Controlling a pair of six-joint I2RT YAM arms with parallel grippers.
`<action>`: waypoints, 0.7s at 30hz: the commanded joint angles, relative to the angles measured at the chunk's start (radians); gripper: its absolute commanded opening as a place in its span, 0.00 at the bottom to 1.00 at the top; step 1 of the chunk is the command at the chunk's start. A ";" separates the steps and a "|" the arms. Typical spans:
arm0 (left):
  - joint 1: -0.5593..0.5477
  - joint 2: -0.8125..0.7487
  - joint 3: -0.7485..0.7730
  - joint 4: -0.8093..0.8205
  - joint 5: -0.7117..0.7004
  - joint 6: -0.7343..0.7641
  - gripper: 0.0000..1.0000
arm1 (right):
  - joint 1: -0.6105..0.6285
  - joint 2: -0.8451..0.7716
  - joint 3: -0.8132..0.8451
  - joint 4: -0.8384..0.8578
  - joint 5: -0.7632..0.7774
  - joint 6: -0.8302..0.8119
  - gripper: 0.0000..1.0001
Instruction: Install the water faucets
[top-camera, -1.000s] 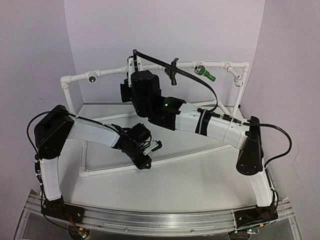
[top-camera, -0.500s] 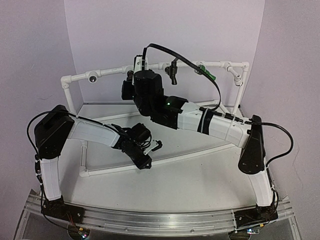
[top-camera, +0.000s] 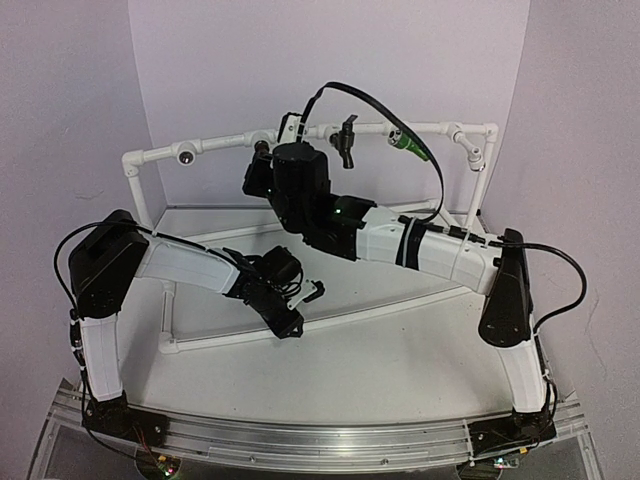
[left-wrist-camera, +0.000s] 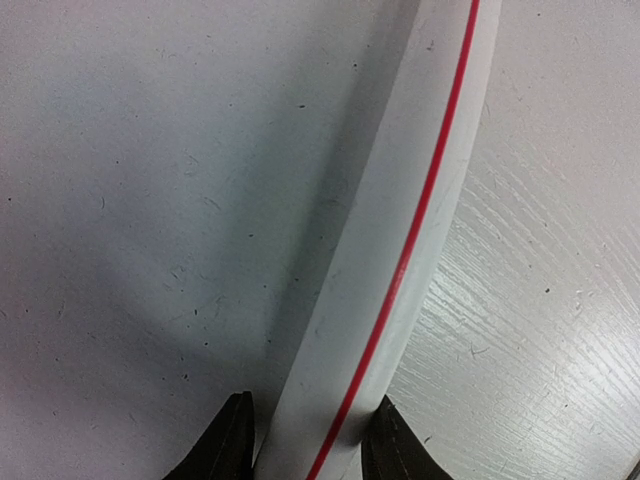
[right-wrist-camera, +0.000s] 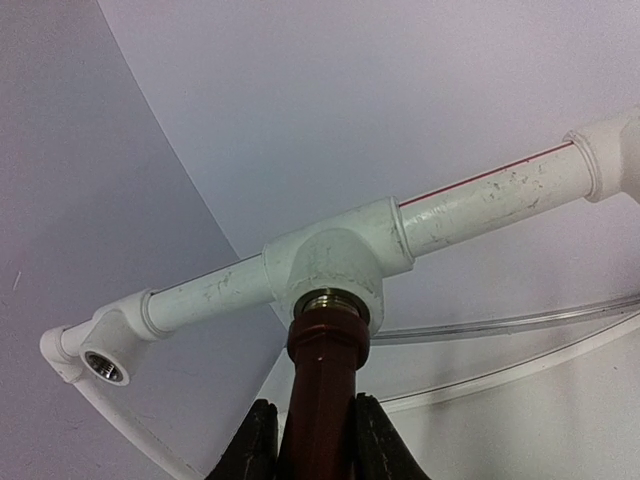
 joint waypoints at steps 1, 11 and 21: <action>-0.011 0.135 -0.041 0.057 0.072 -0.150 0.00 | -0.087 -0.048 -0.014 0.209 -0.181 0.226 0.00; -0.012 0.139 -0.039 0.054 0.070 -0.149 0.00 | -0.103 -0.042 -0.066 0.315 -0.195 0.429 0.00; -0.012 0.135 -0.040 0.052 0.055 -0.148 0.00 | -0.115 0.011 -0.065 0.412 -0.194 0.657 0.00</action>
